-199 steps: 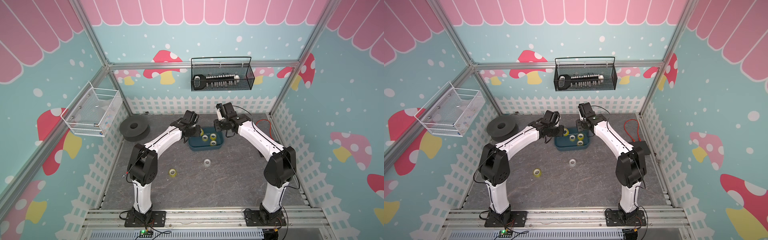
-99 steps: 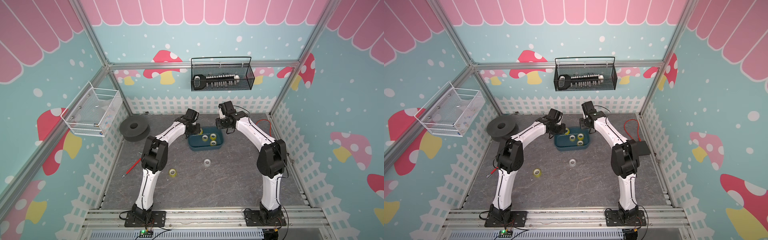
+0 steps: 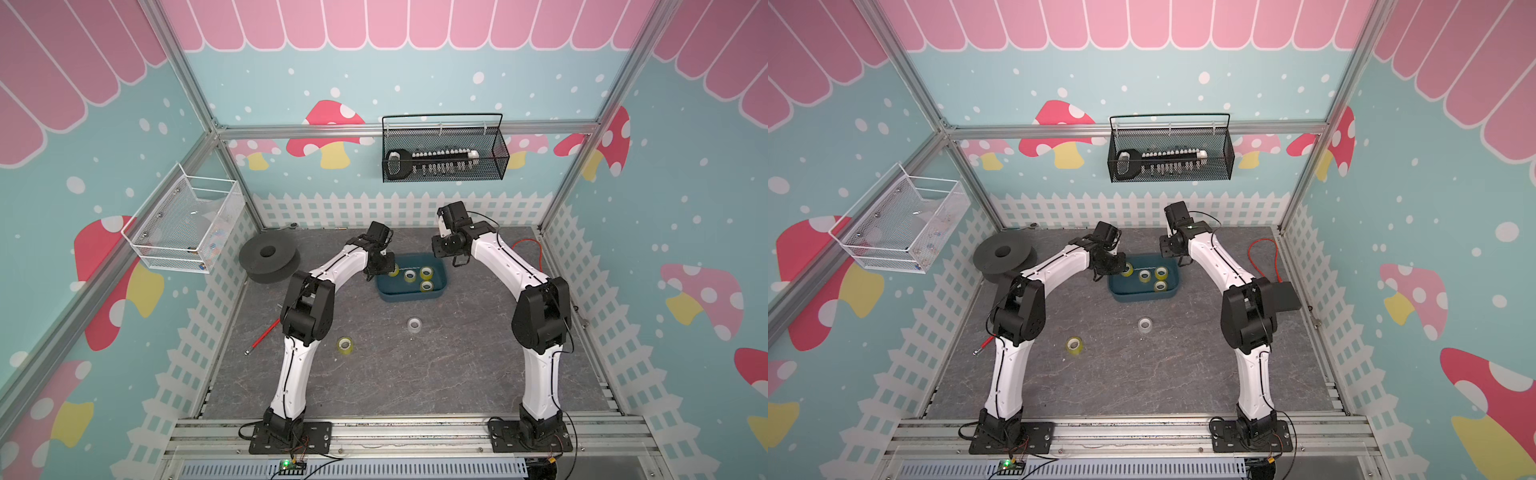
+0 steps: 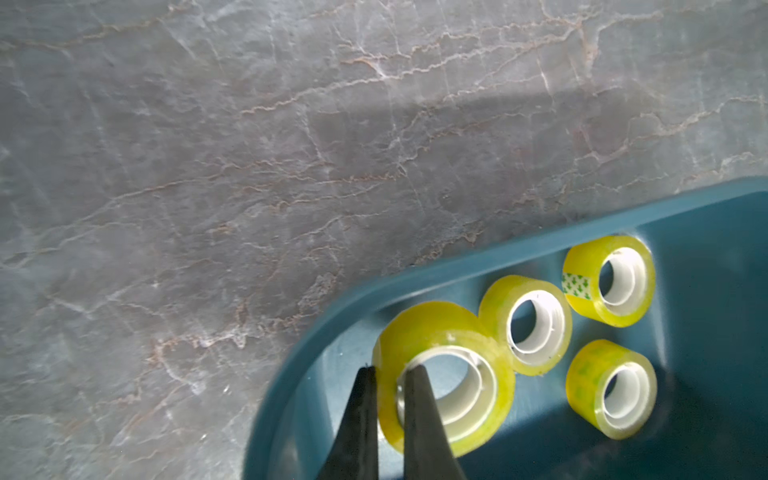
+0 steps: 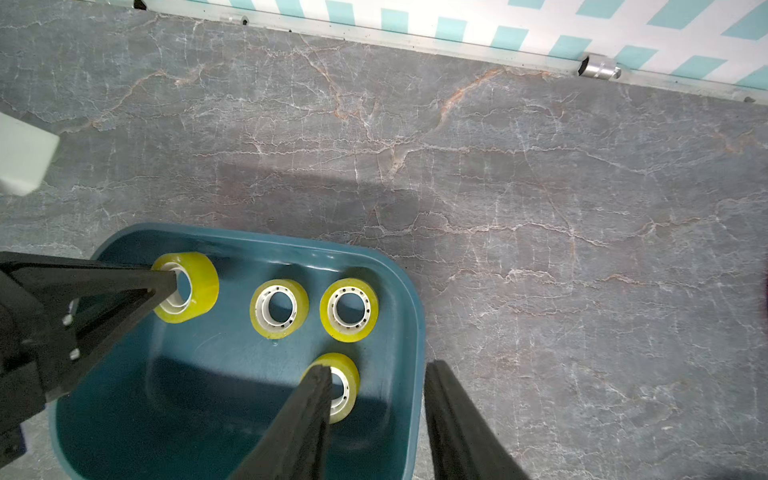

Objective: Put the transparent tape into the storage box
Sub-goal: Place the tape in the storage box.

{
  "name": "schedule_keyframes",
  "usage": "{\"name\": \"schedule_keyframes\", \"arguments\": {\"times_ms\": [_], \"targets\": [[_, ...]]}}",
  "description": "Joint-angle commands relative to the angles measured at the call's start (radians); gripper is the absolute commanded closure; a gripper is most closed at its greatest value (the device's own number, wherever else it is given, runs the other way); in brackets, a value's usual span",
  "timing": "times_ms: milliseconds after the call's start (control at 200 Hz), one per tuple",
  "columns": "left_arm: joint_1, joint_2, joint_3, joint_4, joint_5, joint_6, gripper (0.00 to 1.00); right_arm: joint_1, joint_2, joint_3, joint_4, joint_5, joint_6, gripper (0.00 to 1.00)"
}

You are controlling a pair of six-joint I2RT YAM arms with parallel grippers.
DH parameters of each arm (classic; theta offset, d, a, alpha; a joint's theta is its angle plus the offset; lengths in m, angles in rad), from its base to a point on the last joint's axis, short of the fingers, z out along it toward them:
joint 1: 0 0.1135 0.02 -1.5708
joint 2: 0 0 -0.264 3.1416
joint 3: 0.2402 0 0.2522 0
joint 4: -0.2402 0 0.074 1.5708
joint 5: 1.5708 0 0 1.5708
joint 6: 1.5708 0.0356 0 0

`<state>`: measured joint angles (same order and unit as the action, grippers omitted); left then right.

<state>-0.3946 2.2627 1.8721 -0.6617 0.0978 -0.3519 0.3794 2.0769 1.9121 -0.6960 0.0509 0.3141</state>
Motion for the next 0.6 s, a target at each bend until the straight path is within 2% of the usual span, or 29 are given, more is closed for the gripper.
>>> {"name": "schedule_keyframes", "arguments": {"times_ms": [0,595], "targets": [[0.001,-0.004,0.004,-0.021,-0.014,-0.001,1.0,-0.004,0.026,0.015,-0.019,-0.008,-0.009,0.57],[-0.009,0.057,0.027,-0.03,-0.014,-0.009,0.99,-0.004,0.032,-0.003,-0.015,-0.02,-0.003,0.57]]}}
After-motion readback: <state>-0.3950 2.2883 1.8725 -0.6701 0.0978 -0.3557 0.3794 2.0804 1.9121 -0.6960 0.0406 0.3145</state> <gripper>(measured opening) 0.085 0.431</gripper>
